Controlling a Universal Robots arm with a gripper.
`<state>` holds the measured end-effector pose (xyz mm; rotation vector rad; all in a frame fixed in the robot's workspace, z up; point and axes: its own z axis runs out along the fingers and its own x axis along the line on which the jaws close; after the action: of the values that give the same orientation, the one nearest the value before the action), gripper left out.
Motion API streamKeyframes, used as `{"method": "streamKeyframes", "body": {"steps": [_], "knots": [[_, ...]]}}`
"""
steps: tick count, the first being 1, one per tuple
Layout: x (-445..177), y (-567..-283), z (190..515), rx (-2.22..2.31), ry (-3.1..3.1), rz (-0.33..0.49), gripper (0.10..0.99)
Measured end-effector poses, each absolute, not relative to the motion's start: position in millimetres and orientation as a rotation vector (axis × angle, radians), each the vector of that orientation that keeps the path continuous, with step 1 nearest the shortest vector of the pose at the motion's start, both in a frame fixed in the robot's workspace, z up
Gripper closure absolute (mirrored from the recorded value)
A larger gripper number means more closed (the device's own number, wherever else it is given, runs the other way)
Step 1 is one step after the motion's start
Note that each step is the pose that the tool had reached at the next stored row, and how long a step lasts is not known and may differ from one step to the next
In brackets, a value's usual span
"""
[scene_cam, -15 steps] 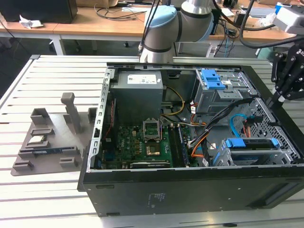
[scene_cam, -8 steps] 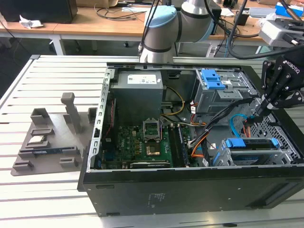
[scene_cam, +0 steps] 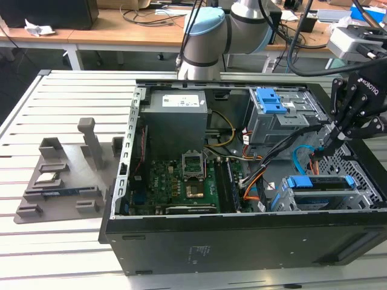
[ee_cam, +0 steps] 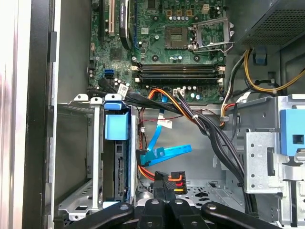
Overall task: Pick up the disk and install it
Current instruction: 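Insert the first disk wire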
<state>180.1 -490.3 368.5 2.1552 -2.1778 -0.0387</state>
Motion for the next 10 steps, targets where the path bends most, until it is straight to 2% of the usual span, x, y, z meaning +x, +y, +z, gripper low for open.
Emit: {"method": "streamKeyframes", "body": {"steps": [4, 5, 6, 8, 9, 10], "knots": [[180.1, -490.3, 368.5, 2.155, -2.178, -0.038, 0.973], [180.0, -490.3, 368.5, 2.155, -2.178, -0.038, 0.918], [180.1, -490.3, 368.5, 2.155, -2.178, -0.038, 0.918], [180.1, -490.3, 368.5, 2.155, -2.178, -0.038, 0.792], [180.0, -490.3, 368.5, 2.155, -2.178, -0.038, 0.792], [180.0, -490.3, 368.5, 2.155, -2.178, -0.038, 0.725]]}}
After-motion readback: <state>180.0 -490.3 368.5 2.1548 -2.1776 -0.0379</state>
